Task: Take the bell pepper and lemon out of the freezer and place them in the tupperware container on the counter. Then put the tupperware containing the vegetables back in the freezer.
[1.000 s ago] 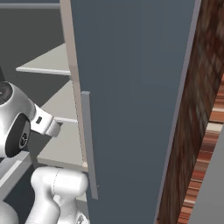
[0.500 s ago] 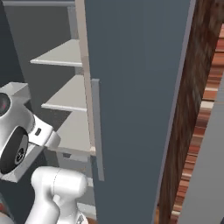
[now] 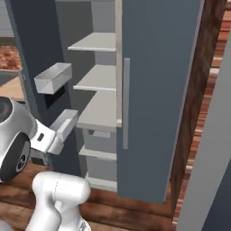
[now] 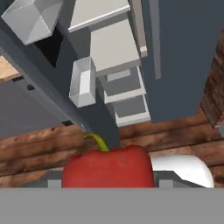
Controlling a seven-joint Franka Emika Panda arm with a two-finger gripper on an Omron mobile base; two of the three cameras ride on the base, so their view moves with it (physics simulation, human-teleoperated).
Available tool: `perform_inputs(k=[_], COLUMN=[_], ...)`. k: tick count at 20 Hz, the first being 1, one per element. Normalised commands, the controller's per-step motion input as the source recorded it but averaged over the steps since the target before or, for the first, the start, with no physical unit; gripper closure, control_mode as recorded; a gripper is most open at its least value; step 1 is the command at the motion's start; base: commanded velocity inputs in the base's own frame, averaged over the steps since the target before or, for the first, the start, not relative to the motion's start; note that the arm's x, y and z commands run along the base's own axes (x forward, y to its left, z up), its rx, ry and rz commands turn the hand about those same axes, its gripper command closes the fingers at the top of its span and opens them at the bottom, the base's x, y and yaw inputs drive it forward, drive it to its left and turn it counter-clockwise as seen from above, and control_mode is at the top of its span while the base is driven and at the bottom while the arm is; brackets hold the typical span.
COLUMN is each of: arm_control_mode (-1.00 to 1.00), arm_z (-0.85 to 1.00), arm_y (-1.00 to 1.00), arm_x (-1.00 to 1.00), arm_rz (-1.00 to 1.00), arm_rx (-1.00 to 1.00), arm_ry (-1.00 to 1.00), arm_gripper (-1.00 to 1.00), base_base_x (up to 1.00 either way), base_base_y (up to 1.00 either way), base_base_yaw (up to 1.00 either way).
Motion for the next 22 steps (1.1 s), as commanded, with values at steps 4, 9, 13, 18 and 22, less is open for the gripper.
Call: perform_inputs(k=[4,9,13,18,22], arm_control_mode=[1.0,1.0,1.0,1.0,1.0], arm_z=[0.0,0.0,0.0,0.0,0.0], arm_y=[0.0,0.0,0.0,0.0,0.0], arm_x=[0.0,0.0,0.0,0.0,0.0], arm_rz=[0.0,0.0,0.0,0.0,0.0], arm_rx=[0.0,0.0,0.0,0.0,0.0], arm_ry=[0.0,0.0,0.0,0.0,0.0], arm_gripper=[1.0,1.0,1.0,1.0,1.0], base_base_x=[-0.52,-0.02,0.41,0.85,0.96], base_base_y=[1.0,1.0,1.0,0.96,0.9], base_base_yaw=[-0.04,-0.15,-0.23,-0.23,-0.23])
